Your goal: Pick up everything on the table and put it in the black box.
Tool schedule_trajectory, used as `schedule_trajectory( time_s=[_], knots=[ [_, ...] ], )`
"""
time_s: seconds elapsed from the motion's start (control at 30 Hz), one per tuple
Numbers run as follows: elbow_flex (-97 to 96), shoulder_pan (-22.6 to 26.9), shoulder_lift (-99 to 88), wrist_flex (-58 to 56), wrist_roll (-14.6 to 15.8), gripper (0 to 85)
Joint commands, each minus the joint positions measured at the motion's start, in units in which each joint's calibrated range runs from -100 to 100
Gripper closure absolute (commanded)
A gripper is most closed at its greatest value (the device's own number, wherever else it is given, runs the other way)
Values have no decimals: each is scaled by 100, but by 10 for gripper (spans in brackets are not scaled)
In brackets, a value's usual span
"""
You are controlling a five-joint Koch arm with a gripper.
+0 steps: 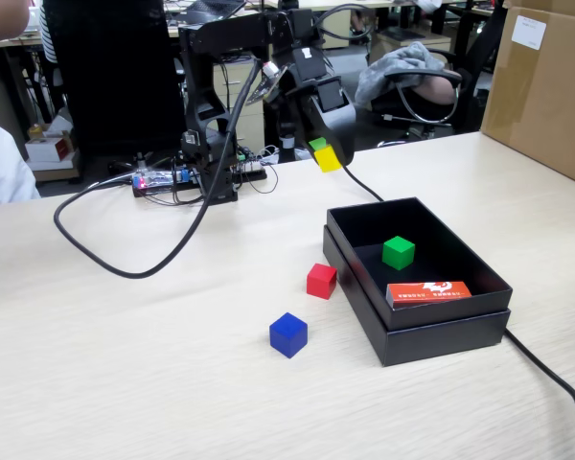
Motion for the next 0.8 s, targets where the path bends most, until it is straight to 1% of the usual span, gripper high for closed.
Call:
schedule_trajectory(
  time_s=[0.0,0.13,0.2,0.37,0.43,0.53,0.57,0.73,0.77],
  knots=[
    [987,29,832,-26,54,846],
    [2047,5,2186,-26,63,846],
    [2809,-15,3322,-35,59,846],
    [3462,-34,4630,-61,127,846],
    [3598,-73,5559,-61,190,845],
    [3607,-93,5858,-61,205,842],
    [3643,-98,6098,-122,215,787],
    [3716,-112,6489,-234,259,786],
    [3716,-112,6580,-286,269,751]
  ],
)
